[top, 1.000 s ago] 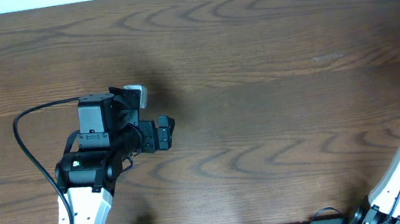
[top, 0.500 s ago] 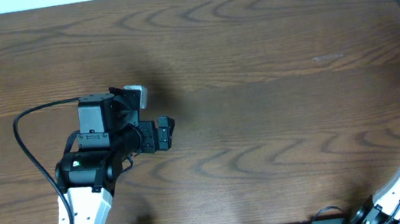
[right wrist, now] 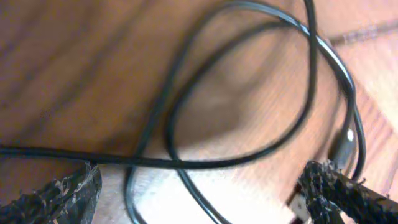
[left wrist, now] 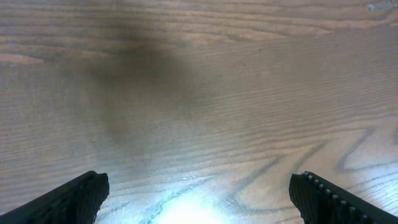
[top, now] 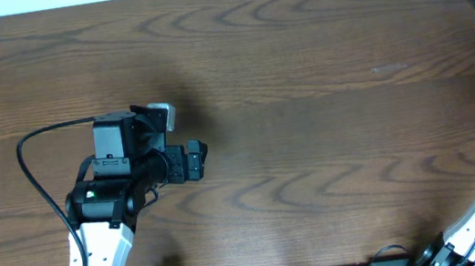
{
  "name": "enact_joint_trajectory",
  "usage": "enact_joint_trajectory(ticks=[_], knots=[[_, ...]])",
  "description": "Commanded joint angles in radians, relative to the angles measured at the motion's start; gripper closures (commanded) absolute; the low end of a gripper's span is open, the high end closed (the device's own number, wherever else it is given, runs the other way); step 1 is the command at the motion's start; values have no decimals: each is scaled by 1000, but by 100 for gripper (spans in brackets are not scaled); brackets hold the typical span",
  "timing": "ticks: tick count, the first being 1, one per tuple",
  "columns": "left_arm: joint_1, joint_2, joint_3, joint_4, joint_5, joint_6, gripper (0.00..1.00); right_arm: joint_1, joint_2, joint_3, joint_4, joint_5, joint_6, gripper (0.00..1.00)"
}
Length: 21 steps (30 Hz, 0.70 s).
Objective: Untangle cables
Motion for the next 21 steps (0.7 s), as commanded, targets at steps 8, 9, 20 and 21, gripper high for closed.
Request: enact_joint_trajectory(ticks=[8,9,20,21], knots=[[-5,0,-5,-41,-3,53,2,-63,18,-4,-104,33,301,1],[-5,0,-5,-39,-3,53,2,-69,18,-4,-103,29,310,1],[-5,0,-5,-26,-3,57,2,-71,18,-4,-33,-50,326,1],[-5,0,-5,-23,-3,57,2,-71,18,-4,-25,-62,327,1]])
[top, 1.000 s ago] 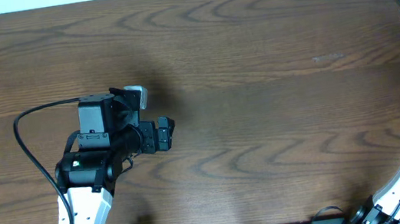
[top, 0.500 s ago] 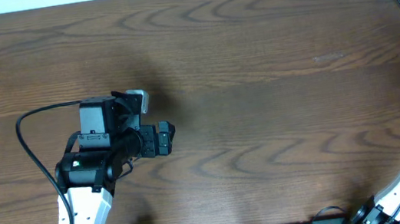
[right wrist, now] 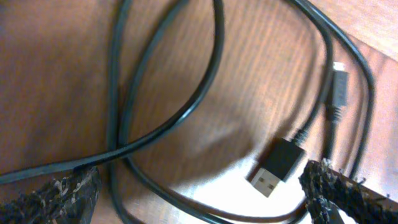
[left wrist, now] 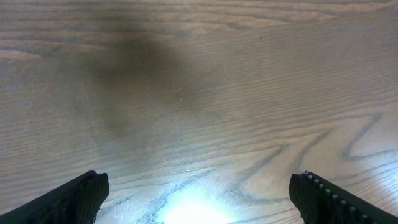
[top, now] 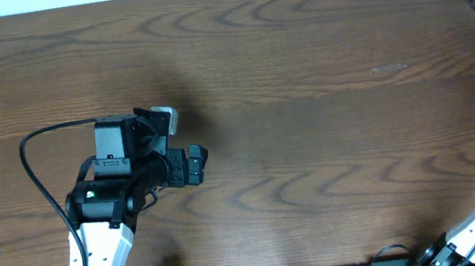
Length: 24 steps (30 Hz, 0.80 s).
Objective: Untangle cables
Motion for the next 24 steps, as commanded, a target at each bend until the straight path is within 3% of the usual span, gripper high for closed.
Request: enact_joint_trajectory(ticks=[1,11,24], knots=[[-5,0,-5,9,-3,10,2,-2,19,-8,25,-49,39,1],[-5,0,-5,12,1,9,2,32,42,-8,126,-166,55,1],[-5,0,-5,11,22,9,2,183,113,-3,297,-318,9,1]])
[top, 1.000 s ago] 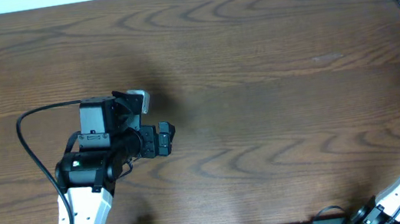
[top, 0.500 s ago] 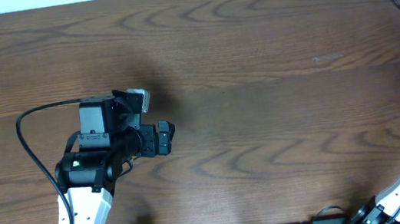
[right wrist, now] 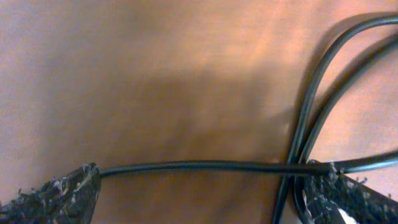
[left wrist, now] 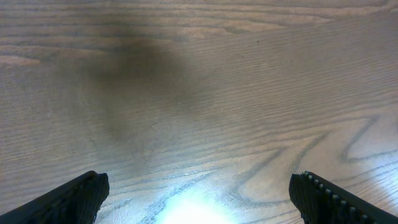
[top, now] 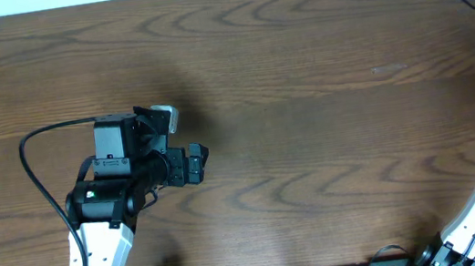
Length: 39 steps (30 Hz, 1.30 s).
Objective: Untangle cables
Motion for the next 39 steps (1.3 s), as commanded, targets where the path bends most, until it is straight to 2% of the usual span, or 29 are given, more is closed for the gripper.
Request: enact_joint_trajectory(ticks=[1,7,18,39], knots=[[-5,0,-5,-2,14,9,2,56,54,0,7,-116,-15,1],[-5,0,-5,-16,13,10,2,84,53,38,-31,-103,-15,1],[-5,0,-5,-30,13,18,2,32,53,53,-247,115,-14,1],[-5,0,-5,-29,13,25,2,-175,53,-57,-394,122,26,1]])
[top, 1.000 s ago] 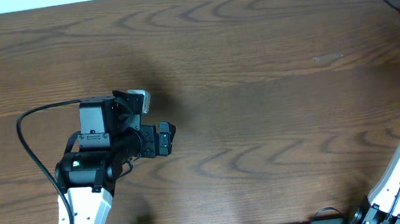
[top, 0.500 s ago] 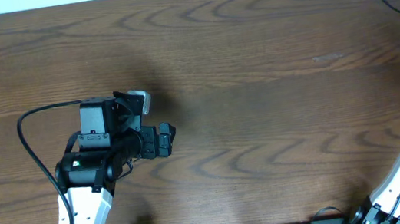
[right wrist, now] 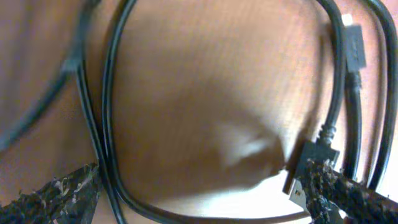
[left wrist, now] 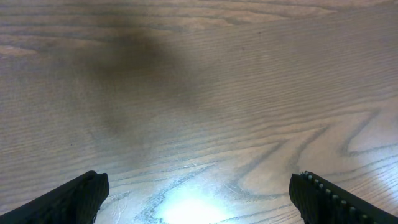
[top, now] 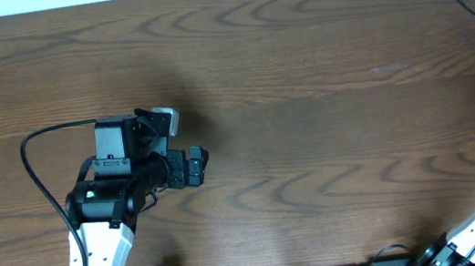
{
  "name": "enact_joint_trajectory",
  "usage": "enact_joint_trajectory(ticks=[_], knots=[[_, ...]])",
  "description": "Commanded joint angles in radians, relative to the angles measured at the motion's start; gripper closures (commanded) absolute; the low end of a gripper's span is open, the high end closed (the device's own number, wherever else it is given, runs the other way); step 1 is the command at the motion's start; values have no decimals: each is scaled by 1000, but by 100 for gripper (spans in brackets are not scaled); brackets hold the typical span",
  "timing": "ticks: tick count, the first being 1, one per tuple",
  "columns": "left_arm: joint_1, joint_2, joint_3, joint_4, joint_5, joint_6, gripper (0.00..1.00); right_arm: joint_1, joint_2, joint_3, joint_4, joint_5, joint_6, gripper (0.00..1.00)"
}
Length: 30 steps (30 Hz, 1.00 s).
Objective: Untangle cables
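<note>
A black cable lies looped on the wooden table under my right gripper, which is open just above it. Its USB plug sits by the right fingertip, and a small micro plug lies at the upper right. In the overhead view only a piece of the cable shows at the far right corner, and the right gripper itself is off frame. My left gripper hovers open over bare wood at the table's left; the left wrist view shows its fingers wide apart with nothing between them.
The wooden table runs wall to wall. The left arm's own black lead arcs beside its base. A rail of equipment lines the front edge. The white right arm link rises at the lower right.
My right gripper has shifted over the cable: then a single strand ran across between the fingertips, now loops and the USB plug lie under it. The left arm has not moved.
My right gripper, open throughout, hovered over crossed cable loops, then over the USB and micro plugs, then over a single strand beside a crossing, and now over the plugs and loops again. The left gripper stayed open above bare wood.
</note>
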Motion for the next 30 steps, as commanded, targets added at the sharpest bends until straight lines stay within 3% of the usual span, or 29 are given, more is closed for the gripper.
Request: enact_joint_trajectory(ticks=[1,14,25,30], knots=[[-5,0,-5,-2,13,19,2,-23,92,-85,-50,47,-16,1],[-5,0,-5,2,13,48,2,-7,57,-90,-64,-81,-50,1],[-5,-1,-5,45,66,44,2,38,-217,-90,-229,-74,41,1],[-5,-1,-5,58,66,44,2,42,-339,-90,-333,32,129,1]])
